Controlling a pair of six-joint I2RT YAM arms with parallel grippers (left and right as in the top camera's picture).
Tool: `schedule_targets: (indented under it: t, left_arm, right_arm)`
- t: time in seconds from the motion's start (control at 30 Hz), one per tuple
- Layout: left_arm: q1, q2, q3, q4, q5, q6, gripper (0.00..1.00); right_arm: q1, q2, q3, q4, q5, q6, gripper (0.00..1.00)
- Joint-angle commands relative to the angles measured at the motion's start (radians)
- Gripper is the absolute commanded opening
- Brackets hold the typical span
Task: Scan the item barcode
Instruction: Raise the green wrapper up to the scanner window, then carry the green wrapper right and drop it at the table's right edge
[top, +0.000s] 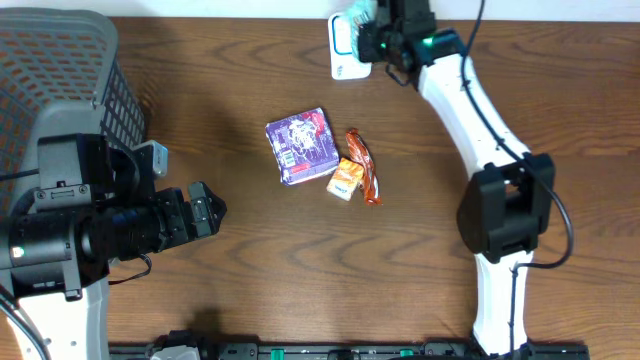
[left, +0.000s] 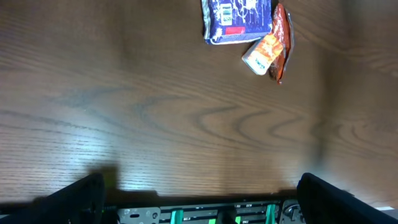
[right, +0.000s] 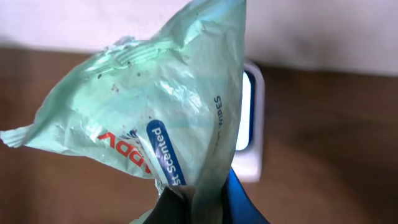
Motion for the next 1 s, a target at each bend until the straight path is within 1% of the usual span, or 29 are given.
schedule_targets:
  t: [0.0, 0.07, 0.2, 0.33, 0.43, 0.53, 0.67, 0.8, 0.87, 0.97]
  left_arm:
    - [0.003, 0.001, -0.002, -0.002, 0.005, 0.005, 0.98]
    - [0.003, 0.001, -0.002, -0.002, 0.005, 0.005, 0.98]
    - [0.003, 0.001, -0.002, -0.002, 0.005, 0.005, 0.98]
    - [0.003, 0.001, -0.002, -0.002, 0.005, 0.005, 0.98]
    - [0.003, 0.001, -0.002, -0.002, 0.005, 0.005, 0.98]
    - [0.003, 0.001, -0.002, -0.002, 0.005, 0.005, 0.98]
    - [0.003, 0.001, -0.002, -0.002, 0.005, 0.005, 0.98]
    - [0.003, 0.001, -0.002, -0.002, 0.005, 0.005, 0.98]
    - [0.003, 0.001, -0.002, -0.002, 0.005, 0.005, 0.98]
    - [0.003, 0.001, -0.002, -0.002, 0.005, 0.005, 0.98]
  right_arm:
    - [0.035, 0.093, 0.011, 0.062, 0.127, 0.066, 0.01]
    - [0.041, 0.127, 0.011, 0.099, 0.179, 0.105, 0.01]
    - [0.034, 0.145, 0.011, 0.119, 0.200, 0.111, 0.01]
    - [0.011, 0.096, 0.012, 0.120, 0.199, 0.106, 0.01]
    - [-0.020, 0.027, 0.012, 0.100, 0.200, 0.070, 0.01]
    - [-0.069, -0.048, 0.012, 0.037, 0.219, 0.046, 0.01]
    - [-0.145, -0.101, 0.012, -0.094, 0.352, 0.004, 0.01]
    - [-0.235, -0.092, 0.011, -0.243, 0.525, -0.090, 0.01]
    - [-0.310, -0.069, 0.011, -0.335, 0.613, -0.103, 0.01]
    - [-0.398, -0.038, 0.011, -0.405, 0.613, -0.103, 0.01]
